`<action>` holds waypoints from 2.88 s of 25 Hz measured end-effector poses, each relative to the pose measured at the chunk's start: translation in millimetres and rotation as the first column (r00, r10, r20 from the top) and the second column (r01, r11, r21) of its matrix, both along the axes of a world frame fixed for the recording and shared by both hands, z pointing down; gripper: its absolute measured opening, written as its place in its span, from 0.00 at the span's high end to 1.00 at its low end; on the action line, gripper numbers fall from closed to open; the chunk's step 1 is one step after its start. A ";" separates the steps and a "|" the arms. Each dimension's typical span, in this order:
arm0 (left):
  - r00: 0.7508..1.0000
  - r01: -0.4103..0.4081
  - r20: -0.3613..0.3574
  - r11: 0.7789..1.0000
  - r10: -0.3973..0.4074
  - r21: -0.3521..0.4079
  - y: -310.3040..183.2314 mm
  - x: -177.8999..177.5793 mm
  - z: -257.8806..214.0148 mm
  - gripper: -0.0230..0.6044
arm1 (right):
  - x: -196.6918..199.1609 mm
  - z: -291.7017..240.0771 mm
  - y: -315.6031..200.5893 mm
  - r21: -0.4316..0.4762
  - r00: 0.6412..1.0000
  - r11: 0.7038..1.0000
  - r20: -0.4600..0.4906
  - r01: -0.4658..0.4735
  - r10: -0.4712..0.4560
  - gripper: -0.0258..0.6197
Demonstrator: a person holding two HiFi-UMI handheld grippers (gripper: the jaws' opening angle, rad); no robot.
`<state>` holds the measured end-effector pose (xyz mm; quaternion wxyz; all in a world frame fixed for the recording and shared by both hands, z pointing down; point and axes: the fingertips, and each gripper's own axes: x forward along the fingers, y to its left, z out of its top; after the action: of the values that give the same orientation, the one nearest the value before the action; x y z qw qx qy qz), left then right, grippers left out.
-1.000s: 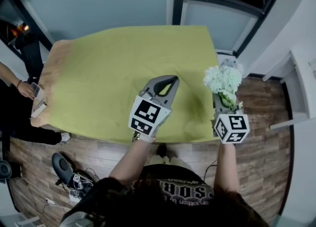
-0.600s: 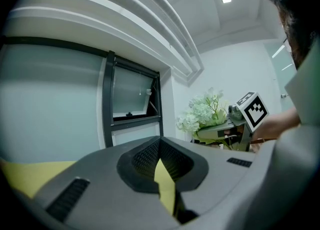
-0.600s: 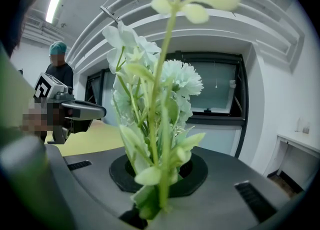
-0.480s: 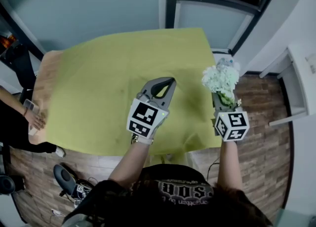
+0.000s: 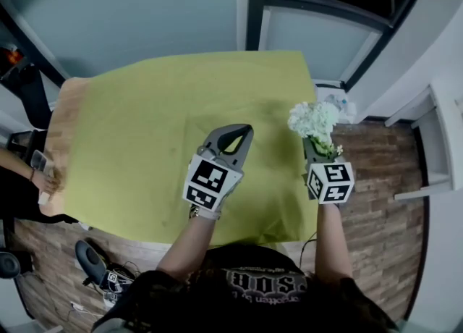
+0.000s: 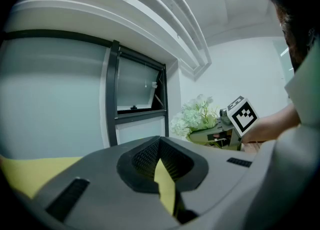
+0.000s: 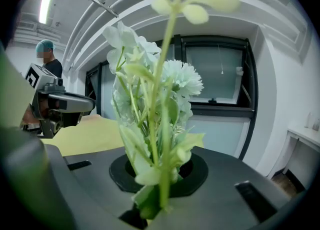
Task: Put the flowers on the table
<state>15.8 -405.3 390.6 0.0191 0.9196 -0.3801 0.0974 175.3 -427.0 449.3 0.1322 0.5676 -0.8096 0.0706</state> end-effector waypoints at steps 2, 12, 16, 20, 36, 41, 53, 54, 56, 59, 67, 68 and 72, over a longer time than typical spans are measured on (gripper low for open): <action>1.000 0.007 0.003 1.000 -0.006 -0.009 -9.9 3.2 3.9 0.97 | 3.2 13.8 -15.4 -0.028 1.000 1.000 -0.003 0.005 -0.005 0.87; 0.999 0.034 0.011 0.999 -0.033 -0.042 -40.8 8.4 15.8 0.97 | 9.4 104.2 -79.8 -0.224 0.999 0.974 0.002 0.044 -0.044 0.87; 0.999 0.040 0.017 0.997 -0.039 -0.059 -47.5 8.1 21.4 0.97 | 9.4 143.9 -95.9 -0.329 0.998 0.944 -0.031 0.038 -0.051 0.85; 0.999 0.047 0.023 0.996 -0.046 -0.072 -48.3 4.3 26.5 0.97 | 8.5 171.5 -101.2 -0.390 0.997 0.920 -0.051 0.037 -0.061 0.83; 1.000 0.030 0.004 0.997 -0.029 -0.069 -49.4 13.9 26.8 0.97 | -2.7 193.5 -89.6 -0.491 0.982 0.862 -0.061 0.127 -0.180 0.46; 1.000 0.022 -0.001 0.998 -0.022 -0.067 -42.7 15.1 25.4 0.97 | -0.8 172.9 -82.1 -0.451 0.981 0.884 -0.079 0.122 -0.176 0.39; 1.000 -0.009 -0.029 0.999 0.008 -0.046 -22.8 14.6 14.1 0.97 | -15.1 83.9 -48.1 -0.270 0.988 0.950 0.029 0.157 -0.154 0.39; 0.999 -0.012 -0.030 0.999 0.010 -0.044 -20.4 13.2 13.0 0.97 | -16.3 74.1 -43.3 -0.250 0.988 0.956 0.027 0.155 -0.153 0.39; 0.999 -0.016 -0.033 0.999 0.015 -0.037 -15.2 10.2 10.5 0.97 | -18.0 53.8 -32.8 -0.205 0.989 0.968 0.028 0.147 -0.144 0.39; 0.999 -0.030 -0.039 0.999 0.029 -0.028 -6.9 7.4 6.2 0.97 | -17.3 26.6 -16.8 -0.151 0.993 0.982 0.040 0.115 -0.110 0.39; 0.993 -0.106 -0.042 0.994 0.106 0.010 34.4 5.8 -11.6 0.97 | -14.8 -17.7 38.8 -0.034 0.997 0.999 0.078 0.029 -0.027 0.43; 0.993 -0.113 -0.042 0.994 0.113 0.012 40.1 5.6 -12.7 0.97 | -13.7 -22.4 46.9 -0.021 0.997 1.000 0.082 0.015 -0.014 0.46; 0.990 -0.137 -0.043 0.991 0.137 0.013 59.9 7.1 -13.7 0.97 | -13.0 -38.9 79.2 0.023 0.995 1.000 0.098 -0.013 0.010 0.58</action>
<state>23.0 -345.3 376.9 0.0162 0.9455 -0.3161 0.0764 162.3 -347.7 410.3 0.0851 0.5697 -0.8125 0.0894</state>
